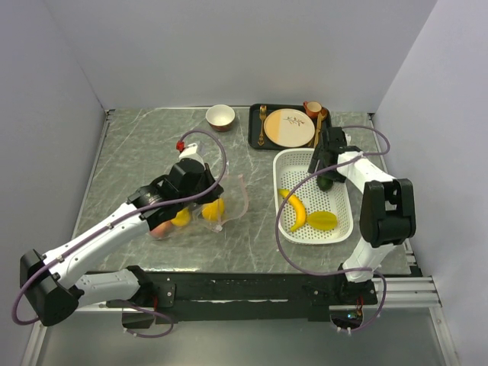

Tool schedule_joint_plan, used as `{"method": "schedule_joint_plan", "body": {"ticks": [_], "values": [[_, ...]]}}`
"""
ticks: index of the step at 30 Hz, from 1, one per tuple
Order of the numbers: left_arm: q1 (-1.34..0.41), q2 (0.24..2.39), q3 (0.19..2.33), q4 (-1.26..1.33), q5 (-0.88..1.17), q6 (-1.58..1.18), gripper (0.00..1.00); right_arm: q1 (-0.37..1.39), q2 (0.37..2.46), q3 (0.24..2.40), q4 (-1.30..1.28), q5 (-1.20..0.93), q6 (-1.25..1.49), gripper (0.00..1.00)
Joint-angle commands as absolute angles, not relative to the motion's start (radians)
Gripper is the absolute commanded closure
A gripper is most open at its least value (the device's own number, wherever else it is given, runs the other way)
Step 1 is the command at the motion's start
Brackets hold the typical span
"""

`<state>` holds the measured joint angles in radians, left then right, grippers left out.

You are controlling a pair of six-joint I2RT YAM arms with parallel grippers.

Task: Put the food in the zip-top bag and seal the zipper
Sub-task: Pick up the fake fruit from the bin.

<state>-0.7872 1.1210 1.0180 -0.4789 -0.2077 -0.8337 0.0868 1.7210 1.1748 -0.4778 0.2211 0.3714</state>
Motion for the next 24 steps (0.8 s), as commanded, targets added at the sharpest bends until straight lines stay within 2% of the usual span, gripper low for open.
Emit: {"method": "schedule_joint_plan", "body": {"ticks": [1, 9, 10, 13, 19, 21, 22, 24], "values": [[-0.792, 1.081, 1.011, -0.466, -0.222, -0.848, 0.99, 0.08, 1.766, 1.249, -0.446, 0.262, 0.359, 0.17], [-0.792, 1.108, 1.04, -0.474, -0.23, -0.828, 0.99, 0.078, 1.813, 1.255, -0.445, 0.279, 0.356, 0.24], [-0.792, 1.112, 1.042, -0.476, -0.229, -0.827, 0.99, 0.08, 1.815, 1.25, -0.443, 0.272, 0.357, 0.32], [-0.792, 1.114, 1.039, -0.472, -0.224, -0.83, 0.99, 0.08, 1.81, 1.24, -0.434, 0.252, 0.356, 0.41], [-0.792, 1.118, 1.032, -0.465, -0.221, -0.828, 0.99, 0.081, 1.79, 1.212, -0.426, 0.206, 0.357, 0.49], [-0.792, 1.121, 1.035, -0.463, -0.215, -0.83, 0.99, 0.08, 1.779, 1.203, -0.426, 0.184, 0.362, 0.49], [-0.792, 1.126, 1.038, -0.462, -0.213, -0.828, 0.99, 0.081, 1.767, 1.187, -0.419, 0.175, 0.365, 0.44], [-0.792, 1.131, 1.042, -0.462, -0.212, -0.824, 0.99, 0.081, 1.756, 1.175, -0.413, 0.157, 0.374, 0.41]]}}
